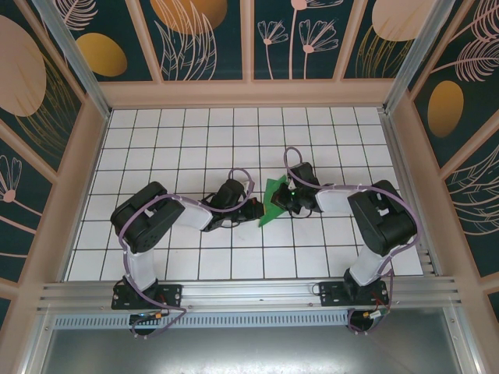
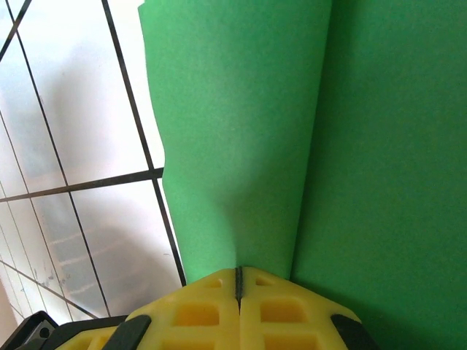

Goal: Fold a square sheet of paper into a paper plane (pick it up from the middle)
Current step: Fourth fold the wing at the center of the table.

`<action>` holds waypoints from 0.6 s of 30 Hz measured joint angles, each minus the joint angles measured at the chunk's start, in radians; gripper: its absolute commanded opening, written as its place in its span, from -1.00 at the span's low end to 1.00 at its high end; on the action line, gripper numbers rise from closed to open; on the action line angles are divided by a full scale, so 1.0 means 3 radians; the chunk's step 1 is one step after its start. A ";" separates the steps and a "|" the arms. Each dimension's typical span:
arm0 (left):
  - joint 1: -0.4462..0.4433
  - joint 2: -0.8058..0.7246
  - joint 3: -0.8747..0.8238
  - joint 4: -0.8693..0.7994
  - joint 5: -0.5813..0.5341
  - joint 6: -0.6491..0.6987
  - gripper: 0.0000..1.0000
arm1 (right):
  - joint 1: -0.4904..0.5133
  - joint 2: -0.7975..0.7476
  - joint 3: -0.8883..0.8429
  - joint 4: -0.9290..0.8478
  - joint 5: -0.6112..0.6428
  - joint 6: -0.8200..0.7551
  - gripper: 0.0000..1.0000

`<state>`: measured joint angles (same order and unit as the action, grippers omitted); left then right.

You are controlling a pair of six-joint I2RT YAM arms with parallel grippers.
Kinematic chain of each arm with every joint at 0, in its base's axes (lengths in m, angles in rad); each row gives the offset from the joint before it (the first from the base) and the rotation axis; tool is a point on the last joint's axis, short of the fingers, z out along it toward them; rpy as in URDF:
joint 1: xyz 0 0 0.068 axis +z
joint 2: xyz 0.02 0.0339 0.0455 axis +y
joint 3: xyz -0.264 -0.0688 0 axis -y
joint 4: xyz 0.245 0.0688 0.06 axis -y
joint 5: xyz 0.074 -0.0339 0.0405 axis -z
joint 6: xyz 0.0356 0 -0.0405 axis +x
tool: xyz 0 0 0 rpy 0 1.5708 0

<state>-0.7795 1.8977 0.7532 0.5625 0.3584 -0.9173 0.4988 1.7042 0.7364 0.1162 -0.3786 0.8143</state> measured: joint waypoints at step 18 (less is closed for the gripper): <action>0.0000 0.0027 0.0108 -0.0165 0.0005 0.0088 -1.00 | -0.0125 -0.0106 0.0258 -0.0156 -0.0121 -0.0514 -1.00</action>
<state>-0.7795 1.9057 0.7856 0.5129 0.3599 -0.8909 0.4614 1.6726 0.8139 0.0692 -0.4149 0.6601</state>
